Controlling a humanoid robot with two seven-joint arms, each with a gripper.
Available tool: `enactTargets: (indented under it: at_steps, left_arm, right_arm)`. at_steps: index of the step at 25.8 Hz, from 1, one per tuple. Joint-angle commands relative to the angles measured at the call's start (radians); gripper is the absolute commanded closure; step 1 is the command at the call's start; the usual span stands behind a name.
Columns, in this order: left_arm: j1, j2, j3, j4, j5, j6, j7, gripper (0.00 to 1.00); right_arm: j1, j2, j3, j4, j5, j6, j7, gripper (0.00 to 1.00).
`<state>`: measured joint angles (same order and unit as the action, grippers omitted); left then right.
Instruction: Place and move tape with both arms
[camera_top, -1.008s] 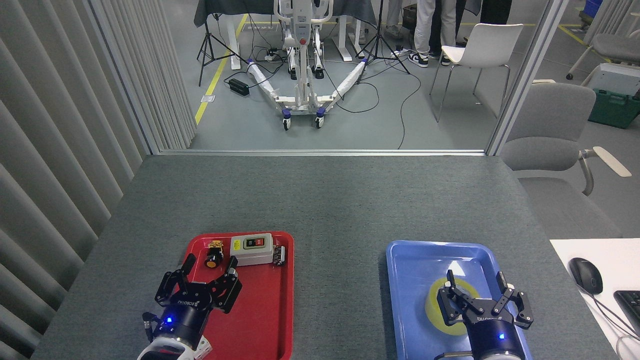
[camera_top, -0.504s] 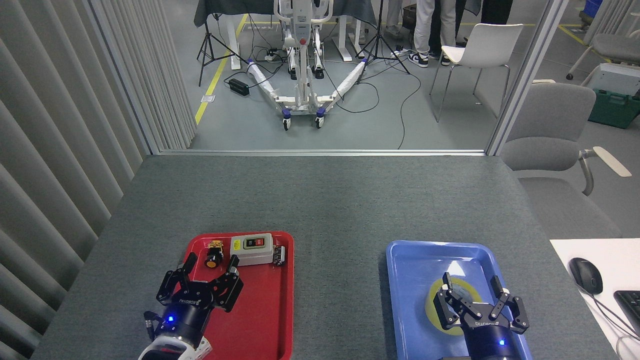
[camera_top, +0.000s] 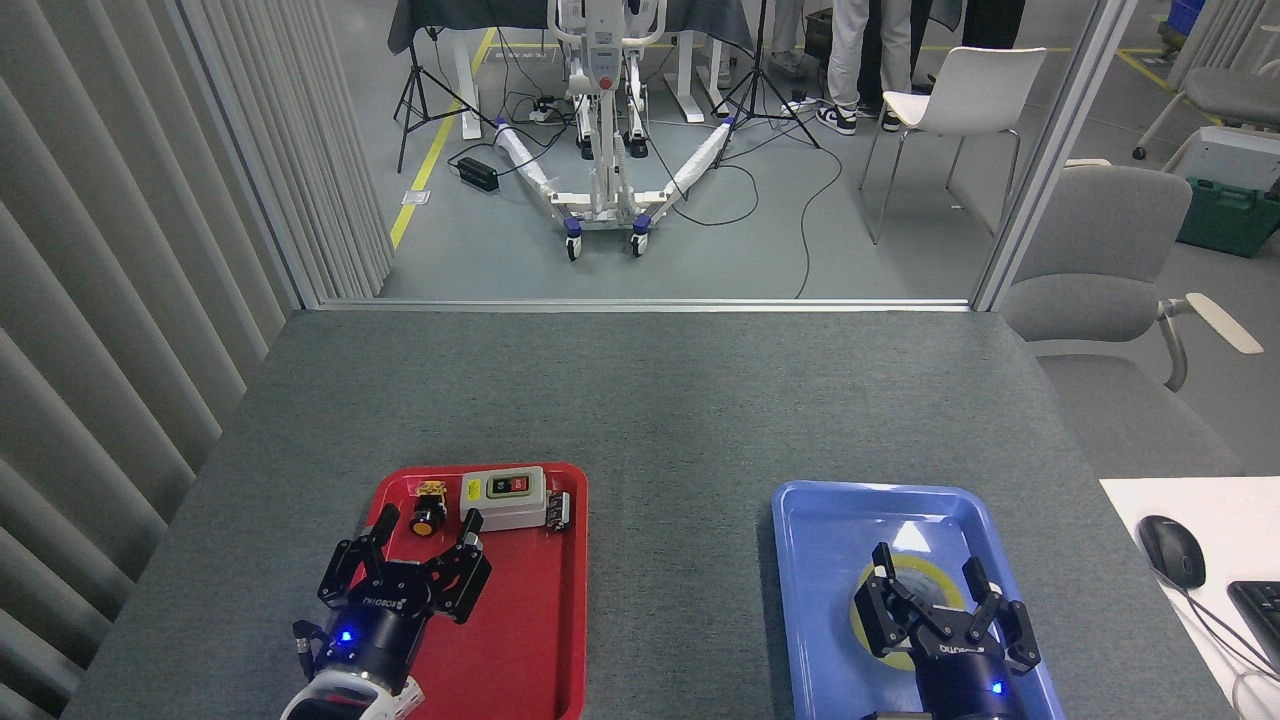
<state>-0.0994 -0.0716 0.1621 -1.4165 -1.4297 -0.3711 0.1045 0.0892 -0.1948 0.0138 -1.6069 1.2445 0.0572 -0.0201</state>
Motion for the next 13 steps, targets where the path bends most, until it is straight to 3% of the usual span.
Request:
enactTargets:
  at_steps: [1,13]
  left_arm:
    - [0.001,0.001,-0.001,-0.002,0.0,-0.002,0.0,0.01]
    - [0.001,-0.002,-0.001,-0.007,0.0,-0.002,0.0,0.01]
  right_arm:
    - [0.006,-0.002,0.003,-0.002,-0.017,0.021,0.002,0.0]
    - [0.011,-0.015,0.003,-0.016,0.012,0.029,-0.011,0.0]
